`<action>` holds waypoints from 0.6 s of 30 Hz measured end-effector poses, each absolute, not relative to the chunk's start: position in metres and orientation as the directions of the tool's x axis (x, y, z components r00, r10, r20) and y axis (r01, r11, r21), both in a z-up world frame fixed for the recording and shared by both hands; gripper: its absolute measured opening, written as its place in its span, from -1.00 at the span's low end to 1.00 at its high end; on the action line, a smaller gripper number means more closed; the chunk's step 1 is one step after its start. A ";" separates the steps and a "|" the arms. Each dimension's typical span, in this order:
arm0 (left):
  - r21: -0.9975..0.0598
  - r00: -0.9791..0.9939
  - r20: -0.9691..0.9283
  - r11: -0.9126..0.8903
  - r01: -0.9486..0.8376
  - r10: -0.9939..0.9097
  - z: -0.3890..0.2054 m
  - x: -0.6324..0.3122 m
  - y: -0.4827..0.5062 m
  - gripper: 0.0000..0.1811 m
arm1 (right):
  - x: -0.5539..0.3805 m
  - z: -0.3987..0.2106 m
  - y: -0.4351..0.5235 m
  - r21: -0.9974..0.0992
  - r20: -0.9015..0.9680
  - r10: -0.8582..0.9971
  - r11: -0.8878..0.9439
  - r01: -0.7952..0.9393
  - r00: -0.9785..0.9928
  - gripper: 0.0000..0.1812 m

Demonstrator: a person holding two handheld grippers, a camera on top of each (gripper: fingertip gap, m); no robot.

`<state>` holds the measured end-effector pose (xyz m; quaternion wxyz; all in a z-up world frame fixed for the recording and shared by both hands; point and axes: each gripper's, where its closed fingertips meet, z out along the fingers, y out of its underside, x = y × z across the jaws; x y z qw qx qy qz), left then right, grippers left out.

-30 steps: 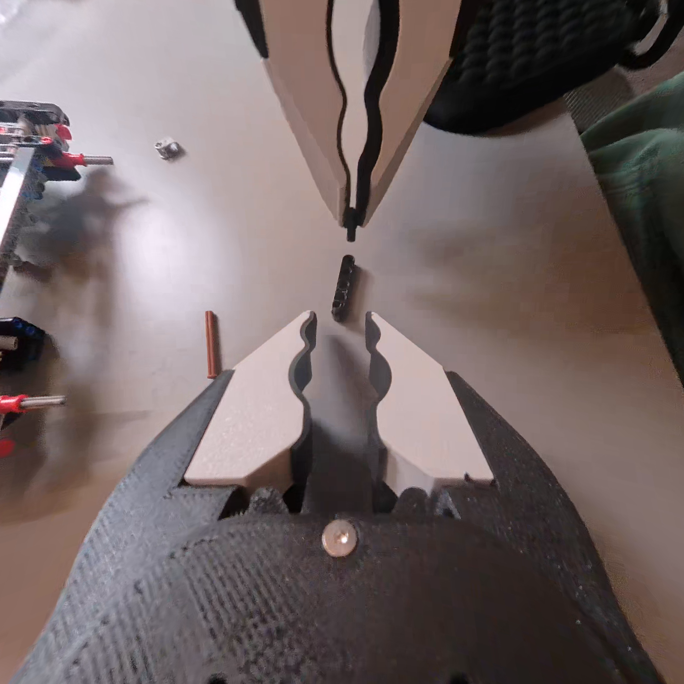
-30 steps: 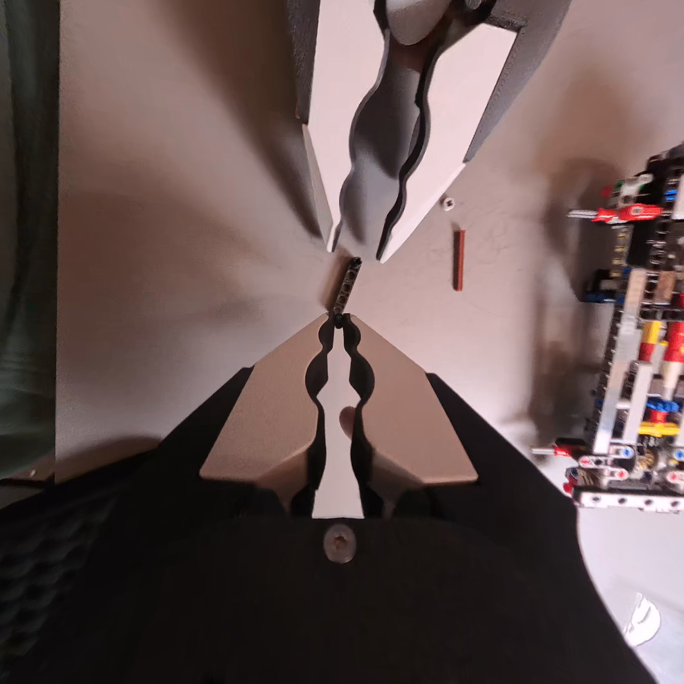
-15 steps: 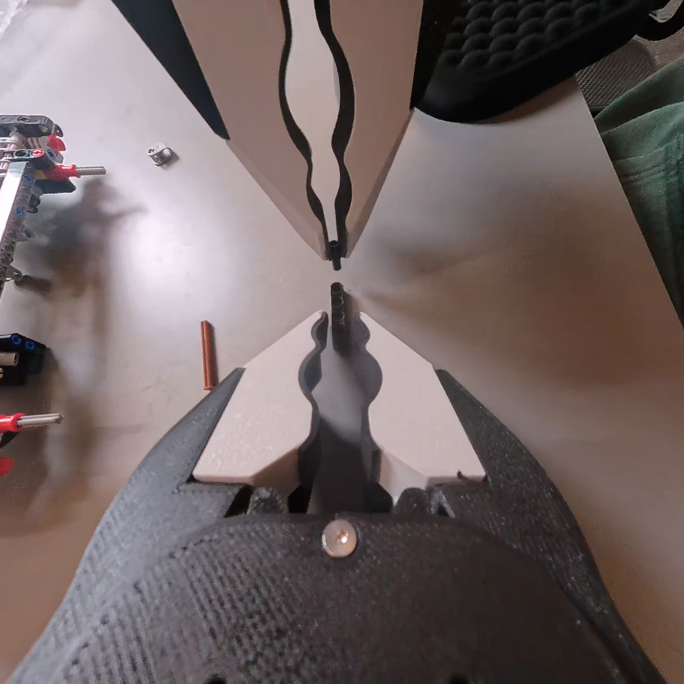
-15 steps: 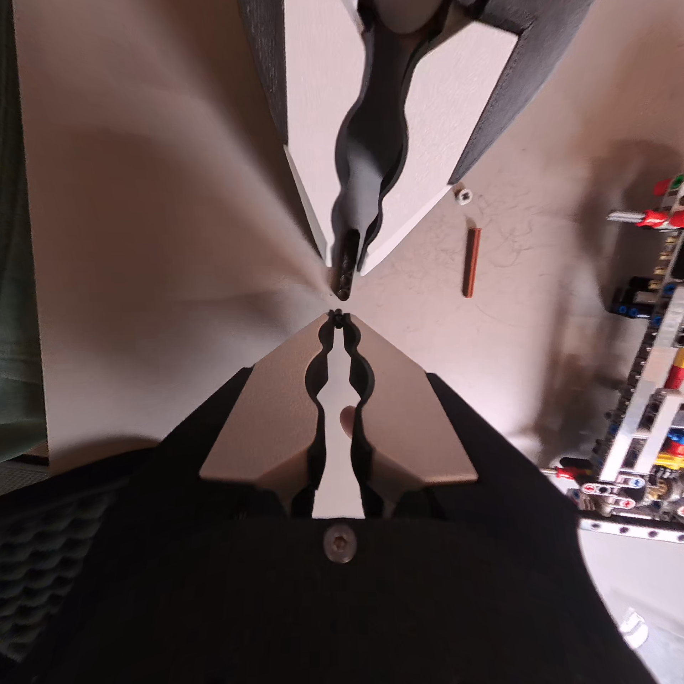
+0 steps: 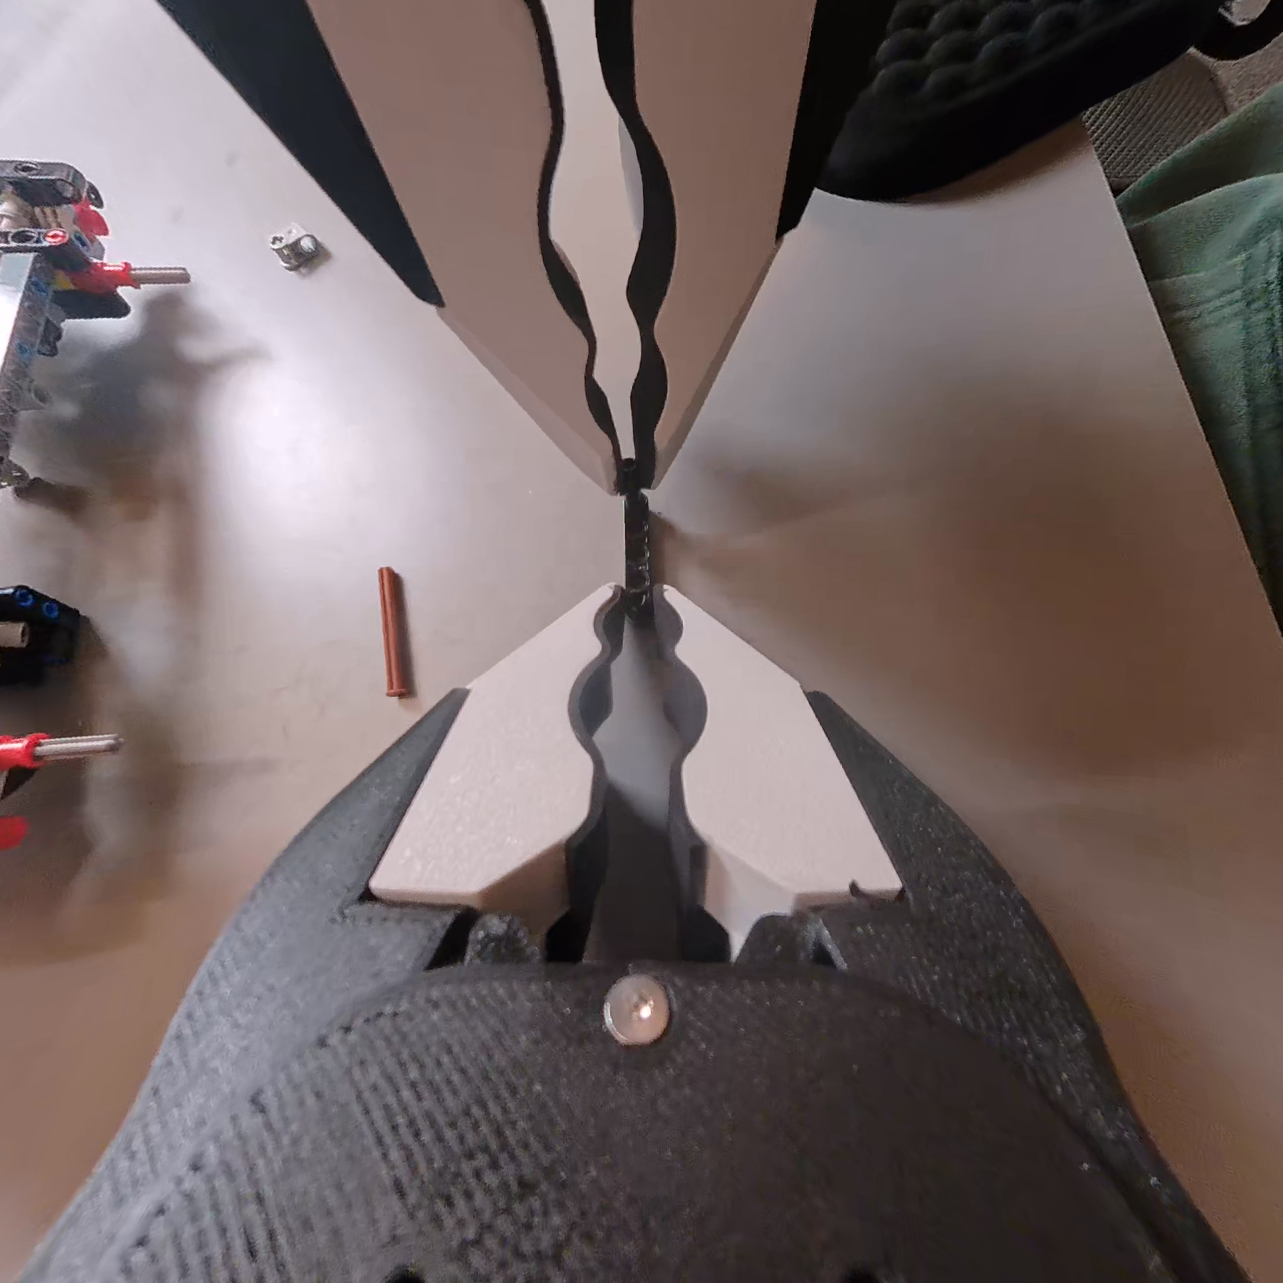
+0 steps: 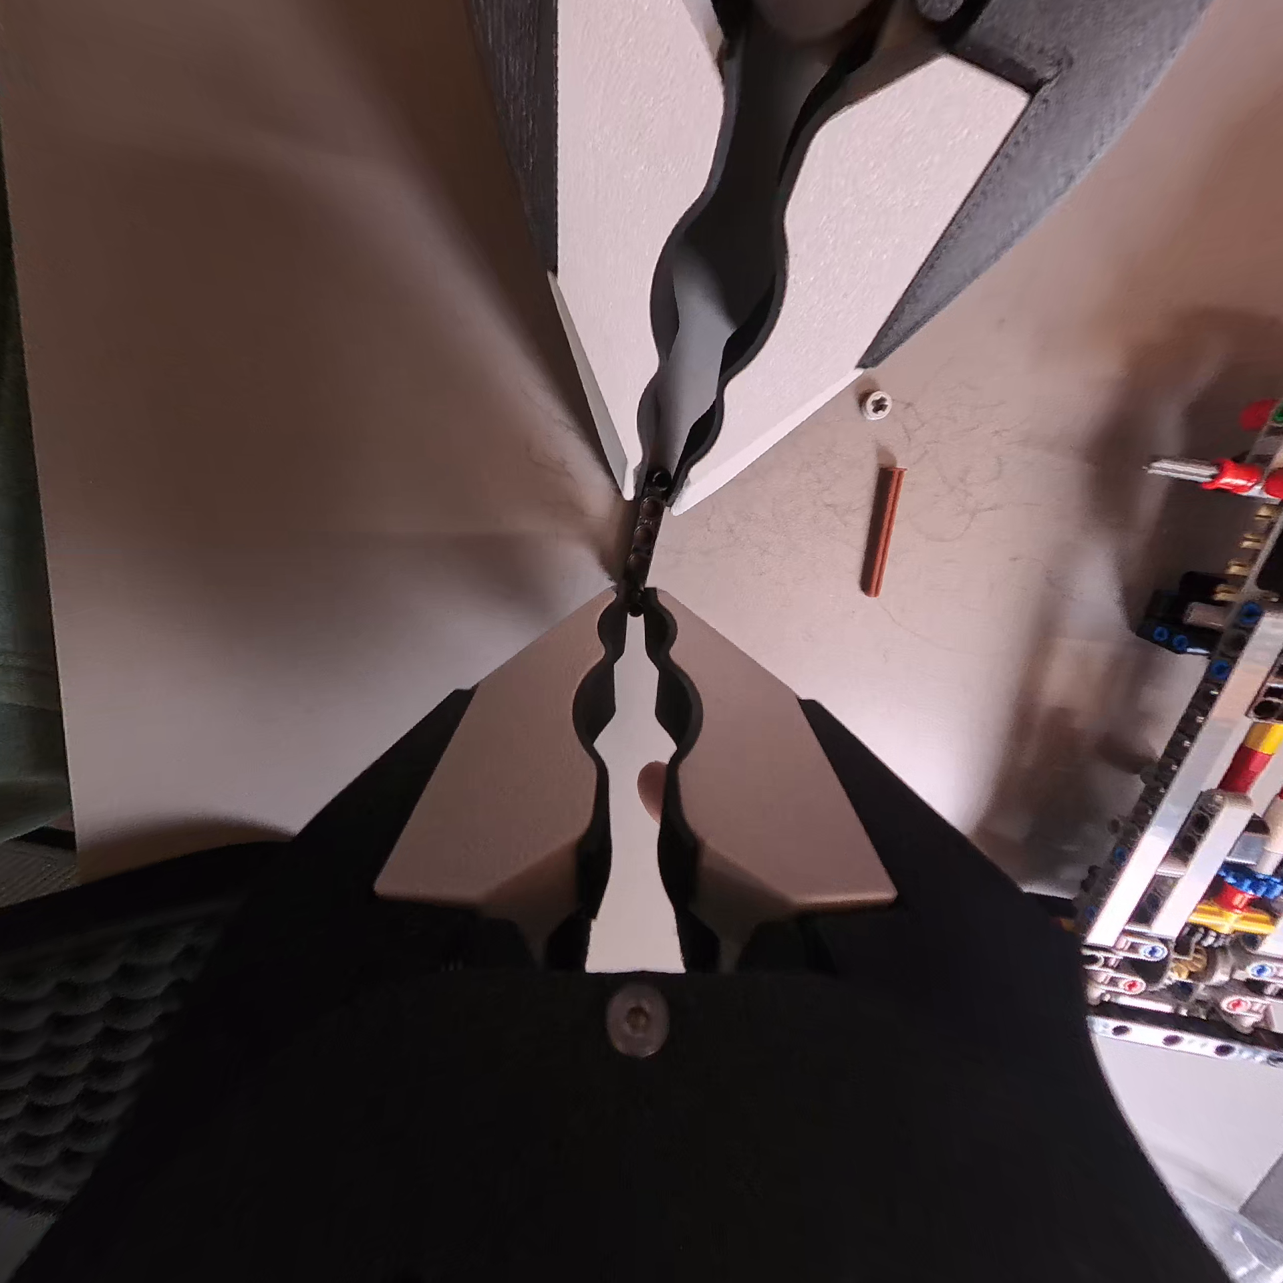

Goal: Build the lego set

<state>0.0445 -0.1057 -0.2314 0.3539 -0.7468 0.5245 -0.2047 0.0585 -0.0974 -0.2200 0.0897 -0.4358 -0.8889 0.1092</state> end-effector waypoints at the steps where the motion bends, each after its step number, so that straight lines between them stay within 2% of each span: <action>1: -0.745 0.366 -0.064 -0.200 -0.637 -0.928 -0.231 0.044 -0.106 -0.94 | 0.059 -0.220 -0.097 -0.264 0.064 0.791 0.602 0.754 -0.609 -1.00; 10: -0.760 0.367 -0.056 -0.198 -0.619 -0.928 -0.231 0.044 -0.104 -0.94 | 0.060 -0.222 -0.096 -0.189 0.055 0.763 0.642 0.743 -0.644 -1.00; 18: -0.764 0.354 -0.038 -0.201 -0.613 -0.934 -0.231 0.044 -0.103 -0.93 | 0.059 -0.223 -0.096 -0.166 0.043 0.716 0.693 0.702 -0.697 -1.00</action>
